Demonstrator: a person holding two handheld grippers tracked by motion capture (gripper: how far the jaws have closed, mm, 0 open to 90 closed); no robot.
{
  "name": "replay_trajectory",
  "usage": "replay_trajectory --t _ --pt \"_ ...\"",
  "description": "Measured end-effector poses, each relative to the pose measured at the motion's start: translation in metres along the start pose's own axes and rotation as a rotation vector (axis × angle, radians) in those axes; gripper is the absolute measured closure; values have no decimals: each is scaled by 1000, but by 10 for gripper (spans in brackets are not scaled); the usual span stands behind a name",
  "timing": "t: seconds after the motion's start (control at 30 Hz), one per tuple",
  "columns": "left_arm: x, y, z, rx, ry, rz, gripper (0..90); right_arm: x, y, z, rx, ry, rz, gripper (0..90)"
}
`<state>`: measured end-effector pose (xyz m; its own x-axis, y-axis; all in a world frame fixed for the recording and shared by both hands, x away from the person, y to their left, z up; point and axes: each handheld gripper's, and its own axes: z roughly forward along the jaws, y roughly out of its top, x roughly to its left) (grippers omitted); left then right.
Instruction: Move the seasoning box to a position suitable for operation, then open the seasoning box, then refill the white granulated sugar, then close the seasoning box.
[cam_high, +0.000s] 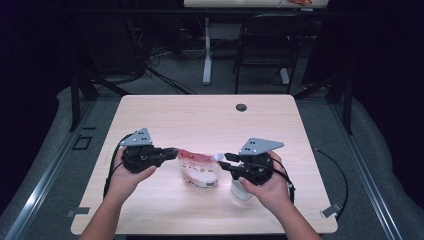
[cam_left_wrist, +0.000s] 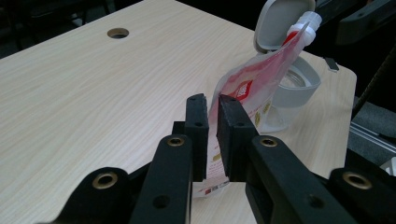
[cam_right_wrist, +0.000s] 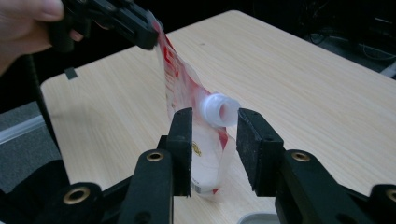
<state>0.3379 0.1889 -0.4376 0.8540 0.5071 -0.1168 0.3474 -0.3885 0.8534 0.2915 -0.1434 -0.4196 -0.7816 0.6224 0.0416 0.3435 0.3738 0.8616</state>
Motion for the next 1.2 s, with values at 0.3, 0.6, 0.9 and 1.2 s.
replay_trajectory --t 0.3,0.6,0.9,1.2 --pt "4 4 -9 6 15 -3 775 2 25 -9 8 6 -50 673" --pt "11 2 -24 -3 31 -33 707 5 50 10 58 34 -91 678" --pt "21 1 -37 -19 59 -54 705 8 70 31 118 64 -128 684" --pt "28 -1 -42 -21 80 -70 703 18 87 47 158 79 -185 681"
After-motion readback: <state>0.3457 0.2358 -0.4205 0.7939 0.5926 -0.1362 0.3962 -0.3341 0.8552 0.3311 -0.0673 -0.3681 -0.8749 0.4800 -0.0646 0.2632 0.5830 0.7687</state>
